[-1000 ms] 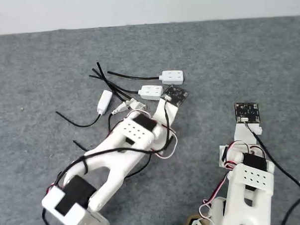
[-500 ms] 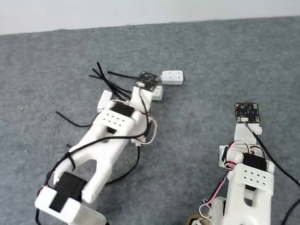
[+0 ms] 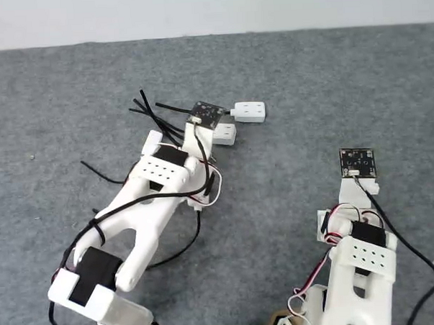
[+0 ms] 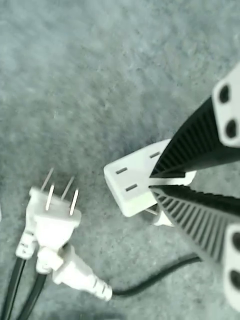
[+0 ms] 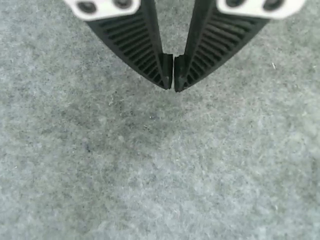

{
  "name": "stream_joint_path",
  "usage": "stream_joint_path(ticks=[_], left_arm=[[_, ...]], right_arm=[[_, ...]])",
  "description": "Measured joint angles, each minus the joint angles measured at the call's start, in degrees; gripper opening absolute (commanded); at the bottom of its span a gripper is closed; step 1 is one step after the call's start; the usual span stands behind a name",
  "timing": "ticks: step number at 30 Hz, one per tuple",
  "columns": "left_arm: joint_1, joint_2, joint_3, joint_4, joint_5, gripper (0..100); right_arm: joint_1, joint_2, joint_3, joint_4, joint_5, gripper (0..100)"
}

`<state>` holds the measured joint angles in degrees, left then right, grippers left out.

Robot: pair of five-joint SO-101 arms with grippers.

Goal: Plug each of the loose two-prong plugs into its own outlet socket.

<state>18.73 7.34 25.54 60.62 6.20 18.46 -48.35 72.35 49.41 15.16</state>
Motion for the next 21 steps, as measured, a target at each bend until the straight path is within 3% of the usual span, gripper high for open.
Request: stream_joint_path(ticks=[5,8,12,21], left_arm=[[-5.4,1.8,1.5,0.7,-0.6,2],[-7.6,2.3,1.4,0.9,-4.7,2],[-7.6,2.3,2.0,1.6,-9.8,2],[-7.9,1.3,2.1,1.5,-11.0,2]], right_arm=[[-0.2,0.0,0.0,0.0,0.0,1.5],[-1.2,0.0,0.0,0.0,0.0,1.5],[-1.4,0.0,0.1,0.0,0.0,1.5],[-1.6,0.0,0.1,0.0,0.0,1.5]])
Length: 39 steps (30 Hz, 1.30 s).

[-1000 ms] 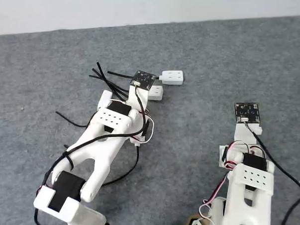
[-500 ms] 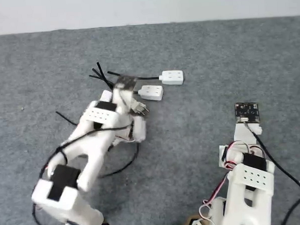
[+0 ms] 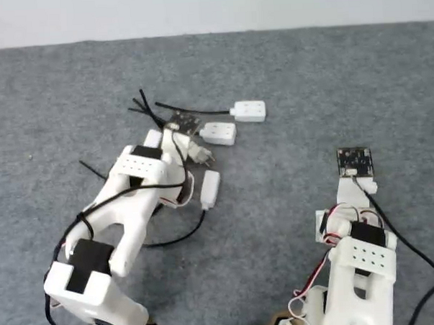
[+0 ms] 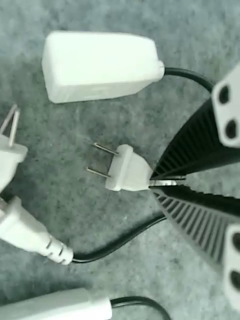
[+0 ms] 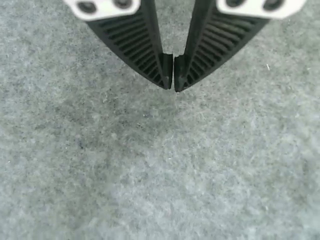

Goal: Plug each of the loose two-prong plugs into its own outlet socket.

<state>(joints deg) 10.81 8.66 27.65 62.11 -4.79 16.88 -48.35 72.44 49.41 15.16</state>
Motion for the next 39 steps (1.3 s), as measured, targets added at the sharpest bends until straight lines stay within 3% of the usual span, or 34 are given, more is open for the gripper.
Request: stream_joint_path(ticks=[6,10,15,20,24,39], left_arm=[[3.2,-12.5,0.8,2.1,-3.2,8],[13.2,-23.7,6.2,3.5,-3.6,12],[25.4,-23.7,8.2,2.6,3.8,11],[22.9,-9.8,0.9,1.8,6.9,1],[18.1,0.9,-6.9,1.1,7.2,1],[6.2,8.1,-13.1,-1.5,7.2,2]], right_arm=[[0.0,0.0,0.0,0.0,0.0,1.5],[-0.1,0.0,0.0,0.0,0.0,1.5],[-0.2,0.0,0.0,0.0,0.0,1.5],[0.0,0.0,0.0,0.0,0.4,1.5],[-0.1,0.0,0.0,0.0,1.2,1.5],[-0.2,0.0,0.0,0.0,1.6,1.5]])
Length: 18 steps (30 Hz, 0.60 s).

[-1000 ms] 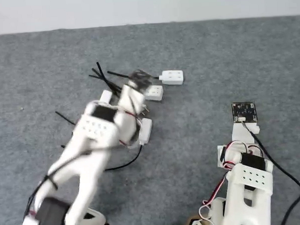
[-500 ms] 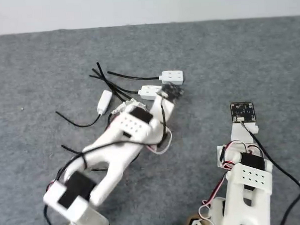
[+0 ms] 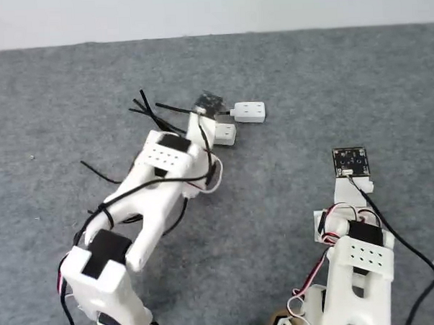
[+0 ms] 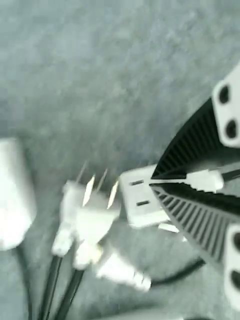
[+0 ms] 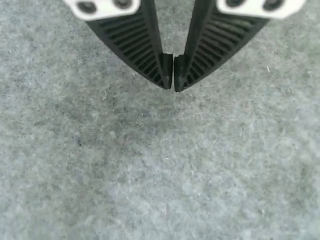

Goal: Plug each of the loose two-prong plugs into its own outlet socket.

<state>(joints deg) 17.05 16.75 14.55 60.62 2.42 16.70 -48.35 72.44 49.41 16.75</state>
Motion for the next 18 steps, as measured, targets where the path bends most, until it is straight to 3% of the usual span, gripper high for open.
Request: stream_joint_path(ticks=[9,15,18], left_arm=[[-4.7,9.7,-8.7,9.0,-0.3,2],[-4.3,12.4,-10.6,13.1,-8.7,1],[-4.3,12.4,-11.1,13.2,-9.1,1]], right_arm=[[0.2,0.0,0.0,0.0,0.0,1.5],[0.2,0.0,0.7,0.0,0.0,1.5],[0.0,0.0,0.8,0.0,0.0,1.5]])
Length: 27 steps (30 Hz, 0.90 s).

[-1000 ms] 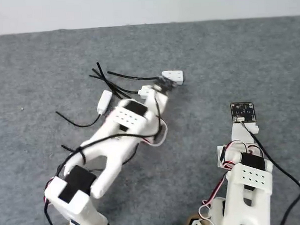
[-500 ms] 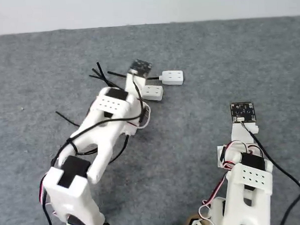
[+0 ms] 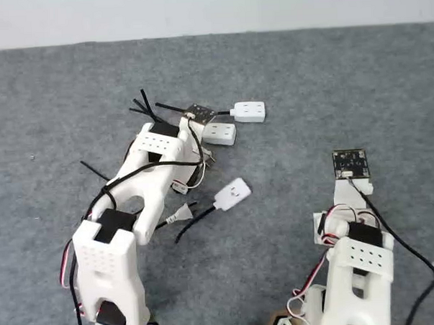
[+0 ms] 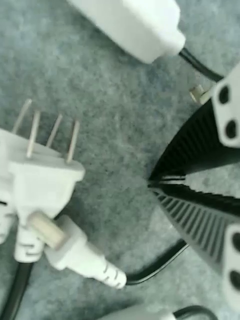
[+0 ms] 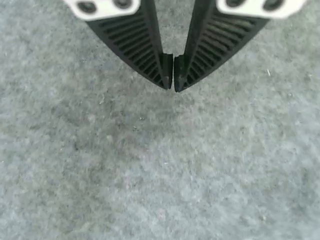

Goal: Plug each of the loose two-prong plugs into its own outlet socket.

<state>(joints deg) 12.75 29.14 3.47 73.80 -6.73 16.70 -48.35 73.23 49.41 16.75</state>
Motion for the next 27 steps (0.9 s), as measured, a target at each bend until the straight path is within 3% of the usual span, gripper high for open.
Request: stream_joint_path(ticks=[9,17,24,27], left_arm=[[0.8,0.4,-2.2,0.7,-0.5,3],[10.3,-16.0,8.4,-0.1,-4.9,21],[18.8,-31.9,29.5,-13.9,-10.8,21],[19.0,-32.8,33.9,-20.2,-11.9,21]], right_arm=[[0.2,0.0,0.0,0.0,0.0,1.5],[0.2,0.0,0.0,0.0,0.0,1.5],[0.2,0.0,0.0,0.0,0.2,1.5],[0.2,0.0,0.0,0.0,0.2,1.5]])
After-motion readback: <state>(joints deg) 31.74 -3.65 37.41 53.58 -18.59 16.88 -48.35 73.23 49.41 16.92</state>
